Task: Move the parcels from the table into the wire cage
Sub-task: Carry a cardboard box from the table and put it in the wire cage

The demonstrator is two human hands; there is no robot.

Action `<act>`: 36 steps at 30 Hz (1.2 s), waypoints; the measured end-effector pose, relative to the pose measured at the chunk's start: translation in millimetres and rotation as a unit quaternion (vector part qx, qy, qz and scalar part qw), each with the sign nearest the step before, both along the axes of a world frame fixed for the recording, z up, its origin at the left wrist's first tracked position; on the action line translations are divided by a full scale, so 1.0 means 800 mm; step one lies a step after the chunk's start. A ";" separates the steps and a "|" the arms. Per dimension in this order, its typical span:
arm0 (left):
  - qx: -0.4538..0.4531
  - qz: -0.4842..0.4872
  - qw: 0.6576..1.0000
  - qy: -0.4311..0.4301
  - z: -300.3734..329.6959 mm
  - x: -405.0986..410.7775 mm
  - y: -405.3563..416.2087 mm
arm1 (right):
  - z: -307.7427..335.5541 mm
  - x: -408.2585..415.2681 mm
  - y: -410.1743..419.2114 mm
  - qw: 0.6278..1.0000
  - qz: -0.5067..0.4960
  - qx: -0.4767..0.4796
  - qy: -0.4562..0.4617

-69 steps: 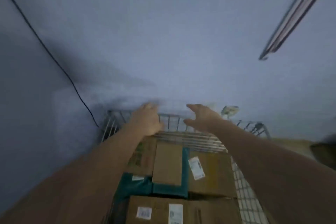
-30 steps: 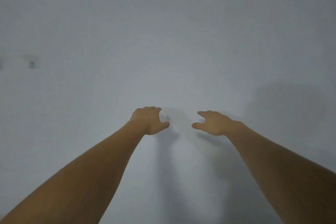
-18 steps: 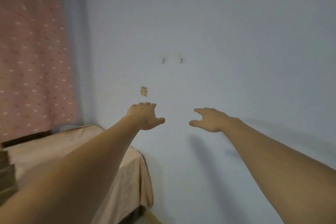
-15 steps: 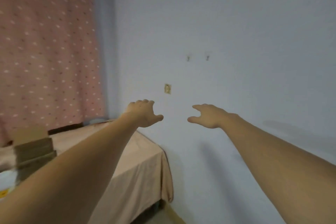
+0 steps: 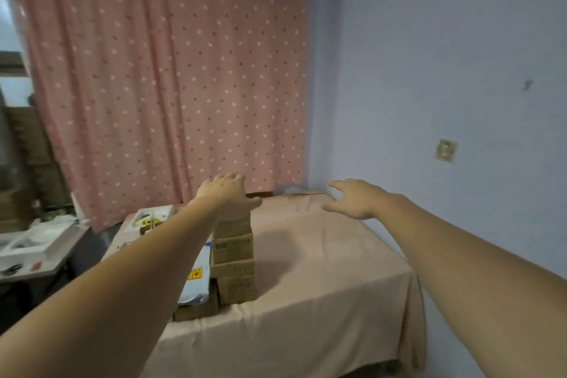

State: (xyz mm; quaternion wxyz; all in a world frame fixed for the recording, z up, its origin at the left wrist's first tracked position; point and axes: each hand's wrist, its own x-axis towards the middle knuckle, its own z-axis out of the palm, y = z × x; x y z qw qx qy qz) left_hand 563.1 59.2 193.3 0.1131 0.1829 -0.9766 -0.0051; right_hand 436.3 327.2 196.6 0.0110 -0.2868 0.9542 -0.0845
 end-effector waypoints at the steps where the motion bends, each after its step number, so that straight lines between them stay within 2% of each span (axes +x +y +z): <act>1: 0.002 0.012 1.000 -0.002 -0.003 -0.005 -0.020 | -0.004 -0.016 -0.023 1.000 0.011 -0.002 0.001; 12: 0.077 0.143 0.987 0.011 -0.054 -0.102 -0.188 | -0.054 -0.187 -0.245 0.993 0.109 -0.015 -0.045; 20: 0.211 0.197 0.957 0.006 -0.112 -0.183 -0.293 | -0.117 -0.272 -0.369 0.975 0.125 -0.083 -0.161; 23: 0.273 0.195 0.942 0.006 -0.144 -0.224 -0.334 | -0.152 -0.309 -0.411 0.970 0.092 -0.099 -0.203; 29: 0.450 0.186 0.873 0.003 -0.211 -0.300 -0.378 | -0.210 -0.354 -0.476 0.935 -0.022 -0.149 -0.321; 33: 0.557 0.166 0.814 0.013 -0.266 -0.338 -0.393 | -0.251 -0.360 -0.505 0.875 -0.079 -0.206 -0.430; 36: 0.633 0.172 0.754 0.042 -0.274 -0.348 -0.389 | -0.278 -0.362 -0.523 0.838 -0.090 -0.230 -0.486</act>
